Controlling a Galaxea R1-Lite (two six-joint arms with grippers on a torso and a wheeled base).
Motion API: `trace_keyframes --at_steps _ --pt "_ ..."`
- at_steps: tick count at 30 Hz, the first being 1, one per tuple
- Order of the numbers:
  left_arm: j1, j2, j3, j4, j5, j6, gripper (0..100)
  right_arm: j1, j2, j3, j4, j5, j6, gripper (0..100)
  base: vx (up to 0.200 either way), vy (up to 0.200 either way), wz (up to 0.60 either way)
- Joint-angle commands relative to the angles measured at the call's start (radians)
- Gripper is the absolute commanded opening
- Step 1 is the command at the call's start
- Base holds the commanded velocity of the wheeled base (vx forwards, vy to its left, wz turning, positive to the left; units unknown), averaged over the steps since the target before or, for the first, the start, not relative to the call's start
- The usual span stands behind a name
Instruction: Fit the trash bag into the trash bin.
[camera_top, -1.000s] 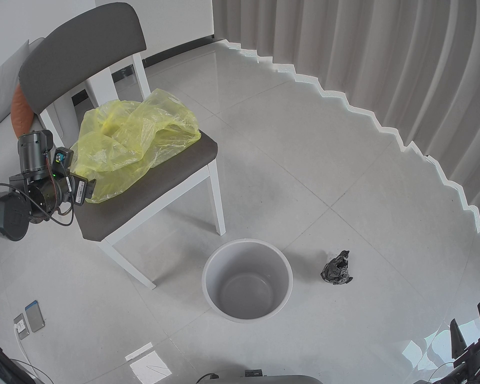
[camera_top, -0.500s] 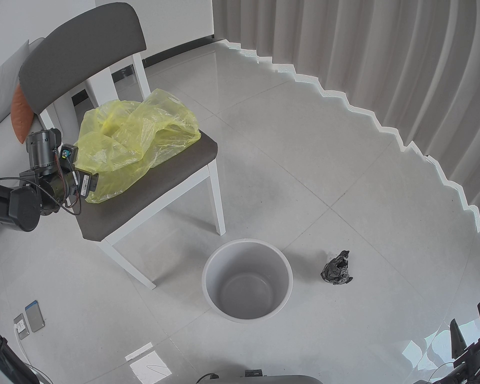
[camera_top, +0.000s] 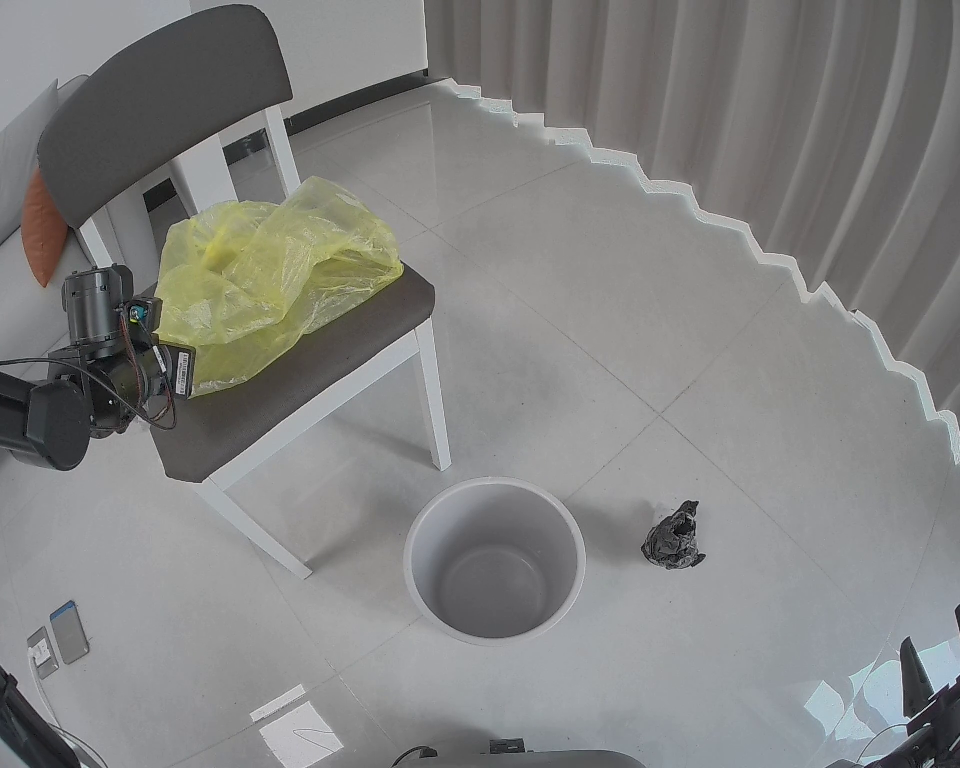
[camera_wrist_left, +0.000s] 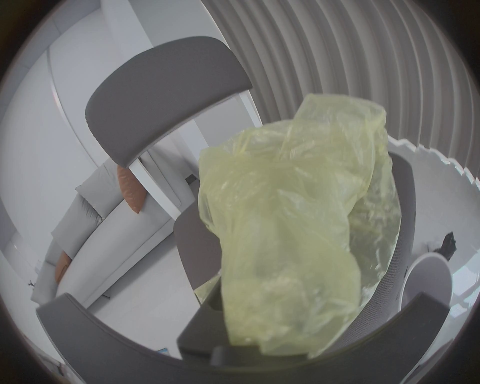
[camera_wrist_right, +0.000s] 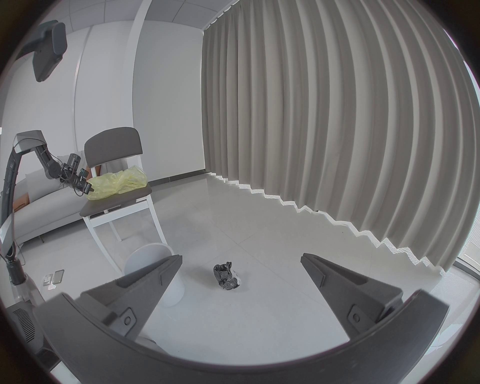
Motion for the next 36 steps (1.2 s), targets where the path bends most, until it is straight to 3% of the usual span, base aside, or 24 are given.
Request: trace_keyframes --at_steps 1,3,6,9,12,19,22,25,26,28,31,33,36 --pt "-0.028 -0.017 0.021 -0.083 -0.031 -0.027 0 0.0 -0.015 0.008 -0.026 0.004 0.001 100 0.0 0.0 0.0" --pt "-0.041 -0.025 0.032 -0.183 -0.063 -0.03 0 0.0 -0.001 -0.093 -0.097 0.021 0.039 100 0.0 0.0 0.0" --pt "-0.07 -0.03 0.032 -0.272 -0.097 -0.02 0 -0.006 0.114 -0.231 -0.072 0.053 0.087 100 0.0 0.0 0.0" --pt "-0.11 -0.045 0.026 -0.292 -0.116 -0.018 0 -0.001 0.2 -0.258 -0.062 0.073 0.087 100 0.0 0.0 0.0" --pt "-0.214 -0.131 -0.006 -0.261 -0.174 -0.001 0 0.003 0.412 -0.335 -0.083 0.16 0.051 100 0.0 0.0 0.0" --pt "-0.472 -0.269 -0.089 -0.054 -0.26 0.002 0 0.009 0.794 -0.62 -0.109 0.237 0.03 100 0.0 0.0 0.0" --pt "-0.576 -0.296 -0.123 0.006 -0.274 0.006 0 0.06 0.881 -0.674 -0.111 0.26 0.01 100 0.0 0.0 0.0" --pt "-0.605 -0.307 -0.138 0.041 -0.274 0.014 0 0.078 0.902 -0.688 -0.111 0.26 0.01 100 0.0 0.0 0.0" --pt "-0.682 -0.344 -0.178 0.159 -0.275 0.052 0 0.123 0.956 -0.728 -0.111 0.262 0.013 100 0.0 0.0 0.0" --pt "-0.737 -0.364 -0.206 0.247 -0.275 0.074 0 0.147 0.995 -0.762 -0.109 0.262 0.018 100 0.0 0.0 0.0" --pt "-0.779 -0.381 -0.222 0.324 -0.274 0.094 0 0.16 1.024 -0.785 -0.108 0.262 0.019 100 0.0 0.0 0.0" --pt "-0.803 -0.398 -0.244 0.434 -0.274 0.164 0 0.163 1.06 -0.809 -0.105 0.263 0.018 100 0.0 0.0 0.0" --pt "-0.814 -0.392 -0.259 0.497 -0.277 0.22 0 0.163 1.076 -0.818 -0.103 0.265 0.019 100 0.0 0.0 0.0"
